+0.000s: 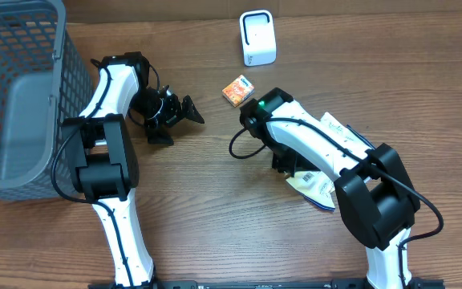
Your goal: Scan the item barcode
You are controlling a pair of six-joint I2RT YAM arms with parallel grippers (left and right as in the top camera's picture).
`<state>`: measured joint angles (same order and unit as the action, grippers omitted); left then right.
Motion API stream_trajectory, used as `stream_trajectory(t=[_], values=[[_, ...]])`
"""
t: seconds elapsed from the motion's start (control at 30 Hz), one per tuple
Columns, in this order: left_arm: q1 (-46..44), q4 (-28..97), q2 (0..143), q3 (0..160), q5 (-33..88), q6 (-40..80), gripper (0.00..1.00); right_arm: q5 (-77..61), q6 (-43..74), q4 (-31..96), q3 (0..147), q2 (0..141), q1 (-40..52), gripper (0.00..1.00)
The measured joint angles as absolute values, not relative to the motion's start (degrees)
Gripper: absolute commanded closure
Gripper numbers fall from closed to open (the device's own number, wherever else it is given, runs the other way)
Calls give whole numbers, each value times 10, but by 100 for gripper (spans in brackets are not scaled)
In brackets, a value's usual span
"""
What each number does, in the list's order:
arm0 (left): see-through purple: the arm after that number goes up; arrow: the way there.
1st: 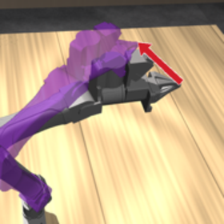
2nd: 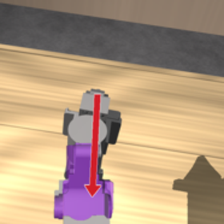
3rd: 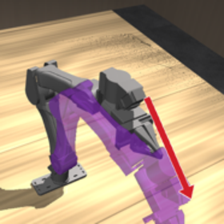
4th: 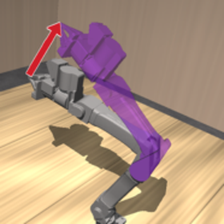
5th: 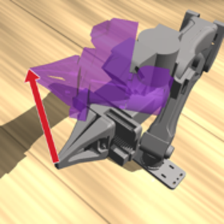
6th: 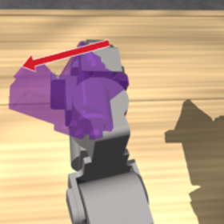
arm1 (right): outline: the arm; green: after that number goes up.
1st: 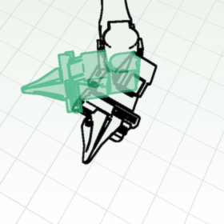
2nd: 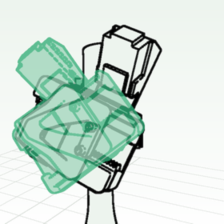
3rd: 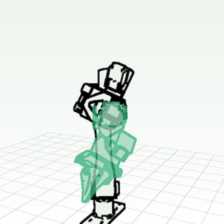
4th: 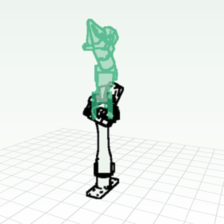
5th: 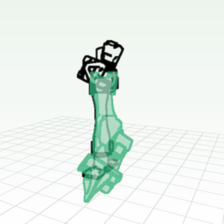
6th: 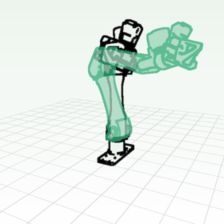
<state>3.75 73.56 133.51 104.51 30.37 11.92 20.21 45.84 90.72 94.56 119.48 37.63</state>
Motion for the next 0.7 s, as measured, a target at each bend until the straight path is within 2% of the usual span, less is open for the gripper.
stream_trajectory(t=[0.07,0.13,0.3,0.4,0.47,0.53,0.7], values=[[37,736,1335,1045,304,119,0,189,452,893,969,1195,376,42],[37,736,1335,1045,303,119,0,178,434,884,999,1195,376,30],[37,736,1335,1045,303,119,0,200,417,969,1025,1195,356,29],[37,735,1335,1045,302,119,0,181,351,963,1033,1195,309,24],[37,735,1335,1045,302,119,0,149,308,934,1033,1195,277,25],[37,735,1335,1045,302,119,0,121,303,898,1033,1195,269,12],[37,736,1335,1045,301,119,0,77,337,861,1033,1195,250,18]])
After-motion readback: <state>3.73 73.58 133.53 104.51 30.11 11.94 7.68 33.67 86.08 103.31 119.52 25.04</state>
